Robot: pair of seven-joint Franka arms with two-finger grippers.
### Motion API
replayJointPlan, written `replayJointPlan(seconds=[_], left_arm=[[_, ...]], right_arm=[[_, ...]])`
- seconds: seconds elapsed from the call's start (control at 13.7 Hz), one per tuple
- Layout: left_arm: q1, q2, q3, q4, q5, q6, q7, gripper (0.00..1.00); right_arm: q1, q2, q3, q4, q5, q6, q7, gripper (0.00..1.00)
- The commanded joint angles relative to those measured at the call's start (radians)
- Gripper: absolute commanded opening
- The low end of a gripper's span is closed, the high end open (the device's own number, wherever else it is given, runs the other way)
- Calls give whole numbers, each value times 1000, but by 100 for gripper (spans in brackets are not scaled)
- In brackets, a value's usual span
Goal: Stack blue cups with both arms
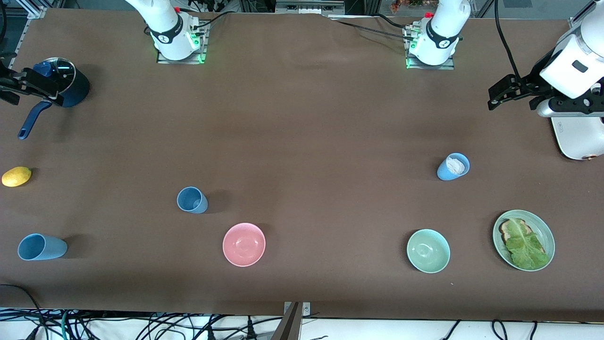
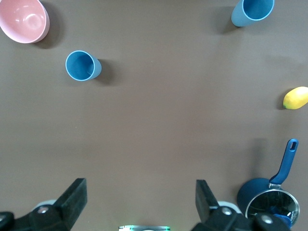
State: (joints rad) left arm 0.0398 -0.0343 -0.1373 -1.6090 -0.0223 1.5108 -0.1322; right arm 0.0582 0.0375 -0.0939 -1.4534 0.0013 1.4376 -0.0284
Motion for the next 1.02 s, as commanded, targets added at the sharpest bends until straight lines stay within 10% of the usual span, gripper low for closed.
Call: replayJointPlan(seconds=[0.0,0.95], left_arm=[[6,-15,-4,-14,-4,0,3,100],[8,-4,-4,-3,-4,-3,-1,100]], right_arm=[[2,-11,-1,1,3,-5,16,100],[2,-5,-1,1,9,-5,13,100]])
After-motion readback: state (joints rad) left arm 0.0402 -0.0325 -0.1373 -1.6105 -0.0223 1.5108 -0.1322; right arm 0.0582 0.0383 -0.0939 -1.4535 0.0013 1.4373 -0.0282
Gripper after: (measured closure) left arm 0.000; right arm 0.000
